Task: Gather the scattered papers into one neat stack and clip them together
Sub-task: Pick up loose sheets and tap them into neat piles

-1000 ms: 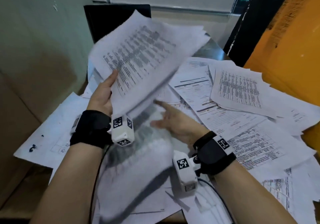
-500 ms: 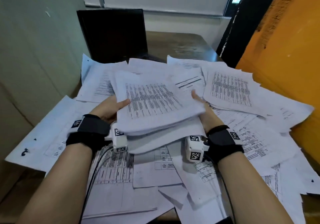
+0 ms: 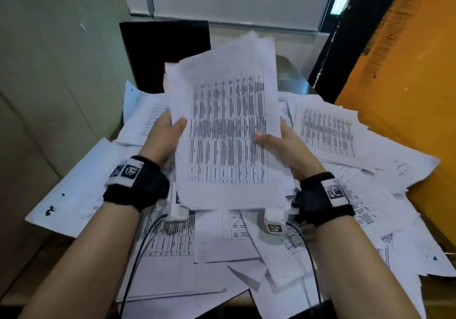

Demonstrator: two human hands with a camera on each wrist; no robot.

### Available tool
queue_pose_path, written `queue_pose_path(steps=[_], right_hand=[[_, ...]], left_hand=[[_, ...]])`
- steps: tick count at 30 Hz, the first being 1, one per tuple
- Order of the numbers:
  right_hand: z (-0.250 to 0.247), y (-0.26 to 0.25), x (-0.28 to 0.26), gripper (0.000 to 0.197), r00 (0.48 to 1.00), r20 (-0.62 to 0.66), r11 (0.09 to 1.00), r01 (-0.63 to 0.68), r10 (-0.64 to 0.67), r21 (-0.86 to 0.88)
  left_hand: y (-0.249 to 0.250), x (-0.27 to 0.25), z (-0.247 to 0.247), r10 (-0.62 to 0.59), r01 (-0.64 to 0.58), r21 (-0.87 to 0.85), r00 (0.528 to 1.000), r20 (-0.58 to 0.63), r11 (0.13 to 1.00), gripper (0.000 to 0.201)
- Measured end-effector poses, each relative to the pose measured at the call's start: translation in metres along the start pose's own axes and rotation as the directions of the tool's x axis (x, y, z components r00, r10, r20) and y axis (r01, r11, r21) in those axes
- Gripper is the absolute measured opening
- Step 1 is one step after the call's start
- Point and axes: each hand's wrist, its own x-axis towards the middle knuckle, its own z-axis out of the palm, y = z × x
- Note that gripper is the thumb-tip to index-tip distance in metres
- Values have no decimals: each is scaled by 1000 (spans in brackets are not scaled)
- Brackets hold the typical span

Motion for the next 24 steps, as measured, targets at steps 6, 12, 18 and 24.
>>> queue_pose_path(steps=[6, 12, 18, 24], right_hand=[[8, -69, -12, 30, 912, -177, 905, 310, -370, -293], [14, -49, -28, 46, 954, -177, 965, 218, -242, -144], [32, -10, -35, 72, 999, -38, 994, -35, 39, 106], [22, -16, -15, 36, 972, -185, 956, -88, 144, 281]], left_hand=[[82, -33, 12, 429, -427, 75, 854, -295, 901, 52], [72, -51, 24, 354, -397, -78, 879, -320, 915, 47], [42, -48, 36, 110, -176, -240, 958, -264, 955, 34], [56, -35, 16, 69, -92, -279, 994, -88, 956, 15]])
